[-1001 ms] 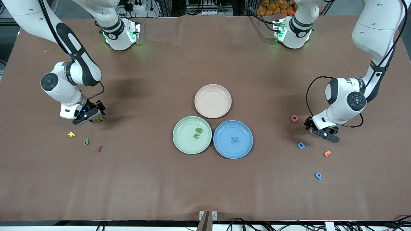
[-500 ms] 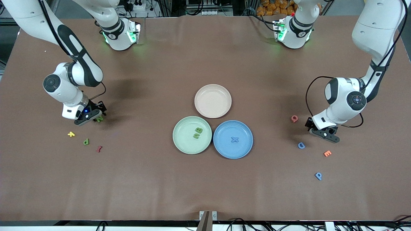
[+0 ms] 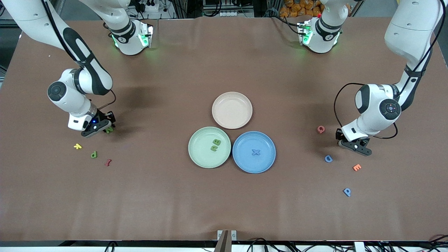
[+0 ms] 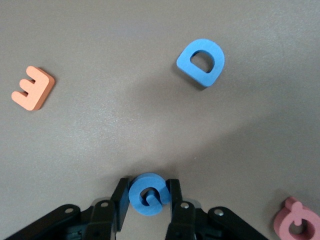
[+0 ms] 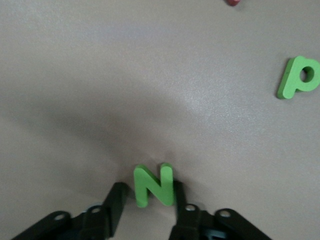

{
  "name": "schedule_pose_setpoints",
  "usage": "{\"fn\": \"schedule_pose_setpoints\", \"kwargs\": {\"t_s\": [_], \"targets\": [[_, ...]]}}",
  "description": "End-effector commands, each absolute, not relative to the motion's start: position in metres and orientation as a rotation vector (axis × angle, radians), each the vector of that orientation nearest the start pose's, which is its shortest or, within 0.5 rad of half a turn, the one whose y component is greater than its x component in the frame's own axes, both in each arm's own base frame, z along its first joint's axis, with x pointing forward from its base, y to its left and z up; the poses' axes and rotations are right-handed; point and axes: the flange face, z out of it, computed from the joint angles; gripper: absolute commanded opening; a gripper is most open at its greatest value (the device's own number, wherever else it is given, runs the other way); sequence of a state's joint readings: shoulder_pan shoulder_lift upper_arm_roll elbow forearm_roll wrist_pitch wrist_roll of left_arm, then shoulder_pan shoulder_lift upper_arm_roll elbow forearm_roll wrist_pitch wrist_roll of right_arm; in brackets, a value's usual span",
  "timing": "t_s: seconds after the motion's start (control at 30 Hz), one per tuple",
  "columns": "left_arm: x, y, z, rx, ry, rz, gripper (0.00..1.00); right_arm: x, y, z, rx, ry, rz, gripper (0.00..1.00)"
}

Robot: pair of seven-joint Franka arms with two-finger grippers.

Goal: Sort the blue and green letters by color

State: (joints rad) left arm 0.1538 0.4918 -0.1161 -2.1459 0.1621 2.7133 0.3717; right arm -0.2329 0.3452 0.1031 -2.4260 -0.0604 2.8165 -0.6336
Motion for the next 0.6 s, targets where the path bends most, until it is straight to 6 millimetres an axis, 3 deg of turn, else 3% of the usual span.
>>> {"fn": "schedule_pose_setpoints", "kwargs": {"t_s": [0.0,0.2,0.37,0.57], "targets": [[0.572,0.016,0.173,-3.037,0.703,-0.123,0.15,0.492,-0.058,0.168,-3.027,-0.833,-0.081,0.05],[0.574,0.013,0.184,-3.034,0.693,-0.148,0.11,0.502,-0.056,0.181,-3.053,-0.762,-0.117,0.01],[0.577,0.005,0.205,-3.042,0.668,-0.152,0.06,0.515,-0.024,0.201,-3.056,-0.674,-0.16,0.0],[0.578,-0.018,0.223,-3.048,0.646,-0.147,0.06,0.545,0.014,0.236,-3.063,-0.538,-0.111,0.0]]}}
